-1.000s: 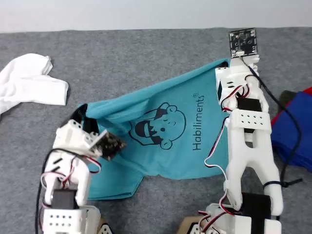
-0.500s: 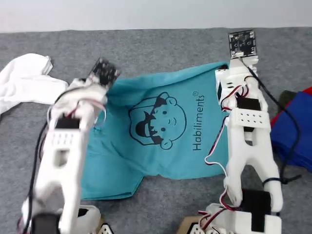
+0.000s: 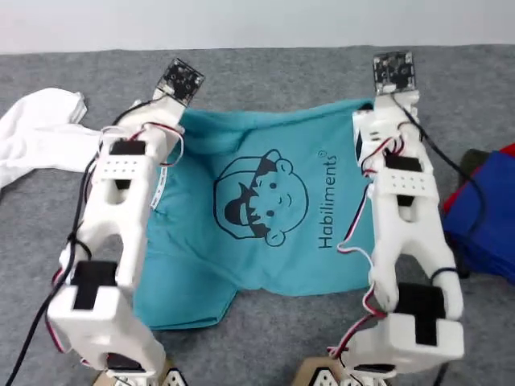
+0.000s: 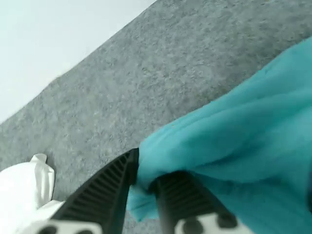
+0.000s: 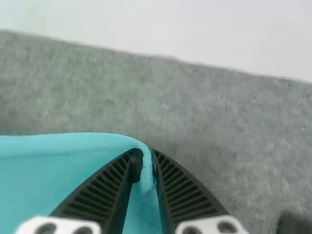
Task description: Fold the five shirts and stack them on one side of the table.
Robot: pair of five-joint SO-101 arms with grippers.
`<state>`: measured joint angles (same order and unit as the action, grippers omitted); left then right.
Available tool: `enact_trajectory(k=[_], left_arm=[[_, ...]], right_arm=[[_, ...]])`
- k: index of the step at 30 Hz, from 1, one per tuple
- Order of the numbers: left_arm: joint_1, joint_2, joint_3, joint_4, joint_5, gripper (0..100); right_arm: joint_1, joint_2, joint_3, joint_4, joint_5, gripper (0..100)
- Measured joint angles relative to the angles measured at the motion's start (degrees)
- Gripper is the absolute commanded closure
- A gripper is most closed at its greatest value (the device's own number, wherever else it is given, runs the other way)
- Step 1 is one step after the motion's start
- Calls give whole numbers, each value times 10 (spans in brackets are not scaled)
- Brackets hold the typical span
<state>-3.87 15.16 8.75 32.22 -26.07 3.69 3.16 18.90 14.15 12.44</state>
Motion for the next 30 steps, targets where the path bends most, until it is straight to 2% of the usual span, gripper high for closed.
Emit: enact_trajectory(k=[10,22,30], left_arm=[[-18,149,-205,111,0,997],[-17,231,-320,122,0,995],[-12,298,-439,207,-25,995]], right_arm=[[-1,96,-119,-3,1,991],[5,173,-190,-4,21,991],[15,193,-190,-4,32,991]])
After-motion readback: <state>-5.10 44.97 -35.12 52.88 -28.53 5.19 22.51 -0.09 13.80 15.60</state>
